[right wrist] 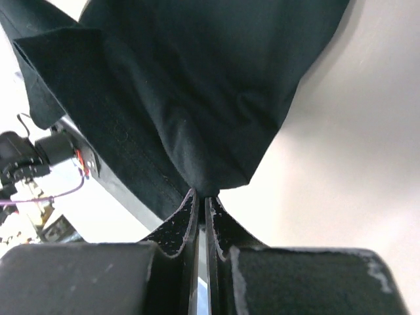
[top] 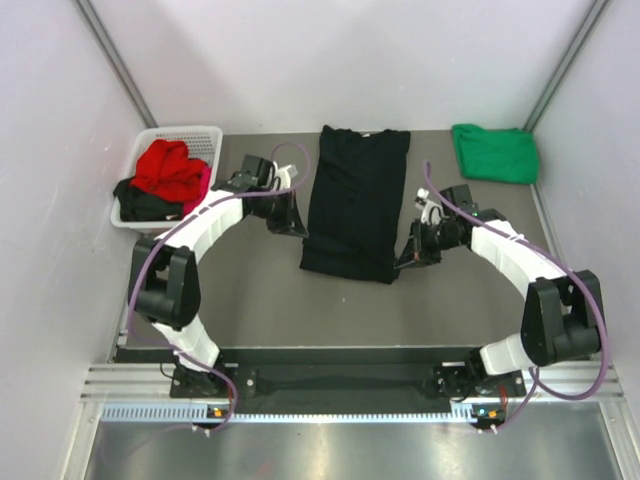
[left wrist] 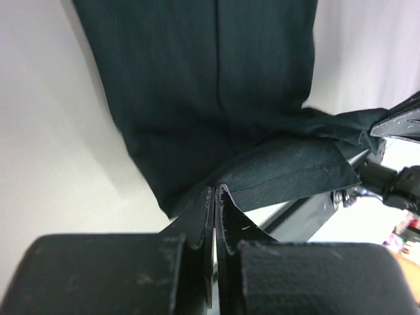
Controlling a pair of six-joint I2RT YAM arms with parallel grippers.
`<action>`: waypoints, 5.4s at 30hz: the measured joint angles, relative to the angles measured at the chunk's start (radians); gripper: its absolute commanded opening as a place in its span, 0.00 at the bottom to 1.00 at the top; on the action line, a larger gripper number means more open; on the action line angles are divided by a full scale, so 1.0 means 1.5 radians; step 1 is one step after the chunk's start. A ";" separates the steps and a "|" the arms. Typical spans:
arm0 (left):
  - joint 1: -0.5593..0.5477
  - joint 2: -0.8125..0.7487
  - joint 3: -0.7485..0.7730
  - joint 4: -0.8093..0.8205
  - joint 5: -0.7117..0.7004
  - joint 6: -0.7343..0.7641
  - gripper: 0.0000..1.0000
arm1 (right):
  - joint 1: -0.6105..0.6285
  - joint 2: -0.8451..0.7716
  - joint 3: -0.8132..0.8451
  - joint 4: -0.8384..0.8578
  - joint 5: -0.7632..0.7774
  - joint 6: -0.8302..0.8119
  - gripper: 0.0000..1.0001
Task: Fold and stack the t-shirts
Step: Fold the tshirt
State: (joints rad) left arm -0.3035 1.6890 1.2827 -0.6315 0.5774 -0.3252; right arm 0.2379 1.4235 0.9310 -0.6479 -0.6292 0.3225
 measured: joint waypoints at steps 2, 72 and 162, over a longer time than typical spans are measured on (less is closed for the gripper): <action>0.001 0.019 0.033 0.001 -0.003 0.008 0.00 | -0.010 0.011 0.017 0.007 0.002 -0.001 0.00; 0.079 0.251 0.060 0.067 0.125 -0.057 0.68 | -0.066 0.326 0.150 0.073 -0.046 -0.016 0.55; 0.079 0.546 0.721 0.189 -0.091 0.129 0.64 | -0.110 0.659 0.861 0.219 -0.042 0.043 0.50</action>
State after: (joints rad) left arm -0.1856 2.5084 2.3650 -0.3477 0.4412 -0.1322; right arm 0.0727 2.4123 2.2223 -0.3187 -0.6930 0.3870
